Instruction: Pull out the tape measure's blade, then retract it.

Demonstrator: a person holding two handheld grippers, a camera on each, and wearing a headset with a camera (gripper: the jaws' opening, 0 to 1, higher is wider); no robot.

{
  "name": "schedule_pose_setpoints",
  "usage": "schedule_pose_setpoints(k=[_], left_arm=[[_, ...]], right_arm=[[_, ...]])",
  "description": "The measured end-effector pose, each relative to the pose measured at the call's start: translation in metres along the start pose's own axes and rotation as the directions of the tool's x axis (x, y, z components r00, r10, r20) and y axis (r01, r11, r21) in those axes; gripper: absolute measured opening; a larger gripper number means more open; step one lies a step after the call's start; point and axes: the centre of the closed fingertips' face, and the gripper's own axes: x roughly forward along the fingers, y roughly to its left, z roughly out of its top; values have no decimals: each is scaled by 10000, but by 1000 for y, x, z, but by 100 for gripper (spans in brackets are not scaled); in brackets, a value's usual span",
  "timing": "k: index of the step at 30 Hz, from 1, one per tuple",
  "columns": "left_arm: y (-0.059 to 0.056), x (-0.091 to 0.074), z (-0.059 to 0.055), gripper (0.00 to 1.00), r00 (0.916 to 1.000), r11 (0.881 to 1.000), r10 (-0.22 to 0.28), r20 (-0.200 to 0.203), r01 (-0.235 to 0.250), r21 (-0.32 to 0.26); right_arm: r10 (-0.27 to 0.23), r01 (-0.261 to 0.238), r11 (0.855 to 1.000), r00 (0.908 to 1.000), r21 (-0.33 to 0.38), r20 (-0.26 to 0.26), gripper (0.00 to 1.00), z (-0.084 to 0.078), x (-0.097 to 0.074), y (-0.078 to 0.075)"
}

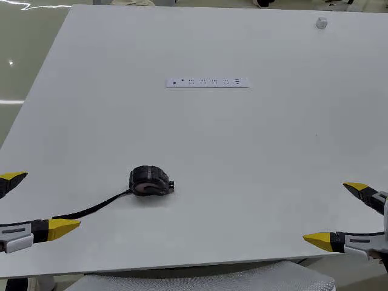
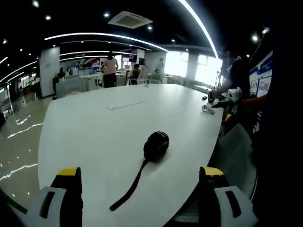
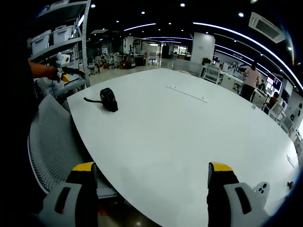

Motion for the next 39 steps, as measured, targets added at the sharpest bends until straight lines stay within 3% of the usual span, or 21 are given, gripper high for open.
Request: schedule_pose_setpoints(k=[10, 14, 17, 22, 32, 36, 39], left_arm=[[-7, 15, 8, 100, 9976, 9968, -619, -296, 633, 483], [-12, 24, 14, 100, 9954, 9933, -900, -342, 922, 695], [-8, 31, 14, 100, 9955, 9909, -784, -532, 837, 1051], [-7, 41, 23, 100, 9940, 9902, -968, -516, 1014, 962], [-14, 62, 32, 100, 9802, 9668, -1692, -1026, 1852, 1759], [-18, 70, 34, 94, 9693, 9445, -2073, -1320, 2334, 2313], [-20, 76, 32, 94, 9642, 9355, -2089, -1633, 2457, 2538]], right_arm=[[322, -324, 9992, 9994, -227, -83, 99, 13, 15, 4], [607, -602, 9976, 9981, -337, 125, 99, 31, 25, 10], [742, -730, 9965, 9968, -408, 284, 98, 43, 32, 12], [1072, -1049, 9921, 9938, -682, 309, 97, 55, 47, 16], [1832, -1785, 9763, 9827, -1220, 283, 97, 75, 75, 34], [2212, -2158, 9635, 9751, -1587, 172, 97, 82, 86, 38], [2540, -2490, 9477, 9672, -1996, -7, 97, 86, 95, 43]])
